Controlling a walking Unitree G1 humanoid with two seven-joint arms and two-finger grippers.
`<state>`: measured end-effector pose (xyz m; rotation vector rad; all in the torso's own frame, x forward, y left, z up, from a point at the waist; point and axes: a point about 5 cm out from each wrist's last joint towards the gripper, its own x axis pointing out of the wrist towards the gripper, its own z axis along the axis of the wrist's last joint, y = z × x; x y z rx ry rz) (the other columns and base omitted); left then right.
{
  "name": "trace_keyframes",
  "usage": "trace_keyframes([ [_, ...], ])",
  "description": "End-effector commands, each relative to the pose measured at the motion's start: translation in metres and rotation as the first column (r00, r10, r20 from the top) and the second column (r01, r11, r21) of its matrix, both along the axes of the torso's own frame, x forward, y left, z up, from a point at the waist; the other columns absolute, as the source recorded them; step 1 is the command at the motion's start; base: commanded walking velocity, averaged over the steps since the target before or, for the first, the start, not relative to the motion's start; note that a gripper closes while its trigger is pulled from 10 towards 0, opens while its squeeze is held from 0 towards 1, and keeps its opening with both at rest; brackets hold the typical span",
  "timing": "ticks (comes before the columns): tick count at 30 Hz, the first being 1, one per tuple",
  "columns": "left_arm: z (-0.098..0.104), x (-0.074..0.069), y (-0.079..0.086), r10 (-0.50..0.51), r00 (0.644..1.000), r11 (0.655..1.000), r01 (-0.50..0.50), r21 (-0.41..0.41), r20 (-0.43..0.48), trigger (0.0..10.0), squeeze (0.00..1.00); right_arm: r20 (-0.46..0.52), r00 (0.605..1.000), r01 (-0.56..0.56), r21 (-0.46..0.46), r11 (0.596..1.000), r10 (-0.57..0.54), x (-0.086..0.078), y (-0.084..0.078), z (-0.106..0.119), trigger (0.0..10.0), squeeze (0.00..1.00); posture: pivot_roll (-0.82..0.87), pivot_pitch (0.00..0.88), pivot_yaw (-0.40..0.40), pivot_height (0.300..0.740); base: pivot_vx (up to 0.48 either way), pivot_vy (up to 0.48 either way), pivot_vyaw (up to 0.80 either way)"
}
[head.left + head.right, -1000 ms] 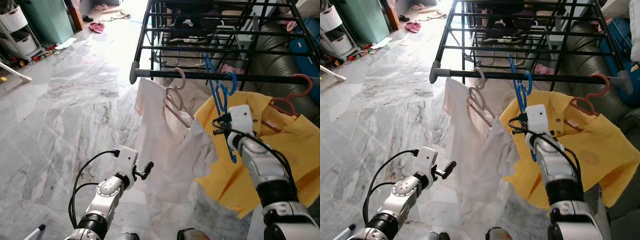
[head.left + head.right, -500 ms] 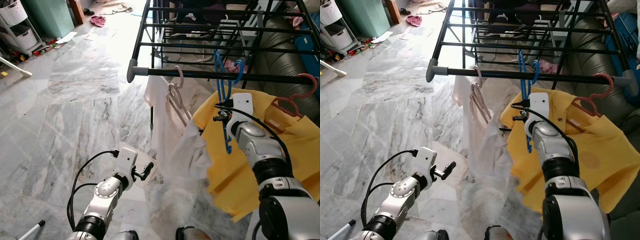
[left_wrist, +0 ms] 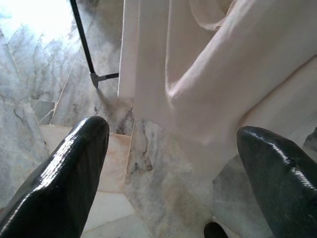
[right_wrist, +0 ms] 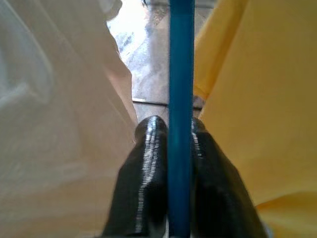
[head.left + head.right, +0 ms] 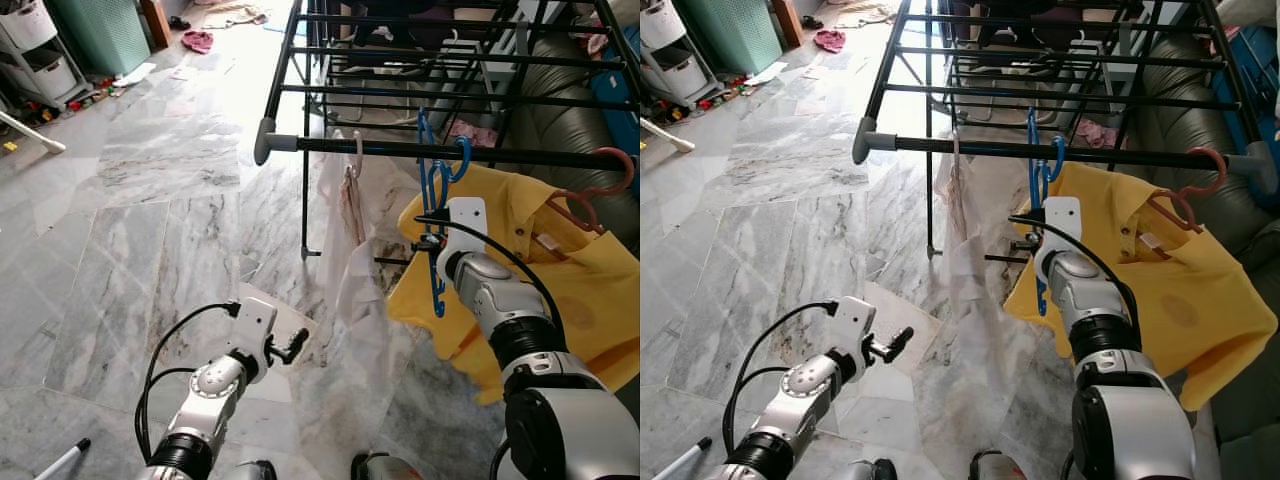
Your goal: Hang hanger
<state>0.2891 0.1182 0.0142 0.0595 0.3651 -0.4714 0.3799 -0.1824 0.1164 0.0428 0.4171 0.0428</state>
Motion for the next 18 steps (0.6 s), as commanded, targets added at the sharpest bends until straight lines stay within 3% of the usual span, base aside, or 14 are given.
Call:
trace_keyframes([
  [1,-0.002,-0.002,0.0,-0.013,1.0,1.0,0.013,0.01,-0.015,10.0,0.0,-0.04,0.999,0.012,0.013,1.0,-0.011,-0.004,-0.002,-0.009,10.0,1.0,-0.18,0.192,0.018,0.74,0.0,0.0,0.0],
  [11,-0.001,-0.001,0.001,0.005,1.0,1.0,-0.005,0.0,-0.003,10.0,0.0,0.167,0.985,0.043,-0.009,0.999,-0.041,0.004,-0.004,0.025,10.0,1.0,-0.18,0.188,0.013,0.74,0.0,0.0,0.0],
  [18,0.0,0.0,0.002,0.011,1.0,1.0,-0.011,0.001,-0.003,10.0,0.0,0.242,0.97,0.05,-0.054,0.997,-0.035,-0.01,-0.006,0.031,10.0,1.0,-0.18,0.186,0.017,0.74,0.0,0.0,0.0],
])
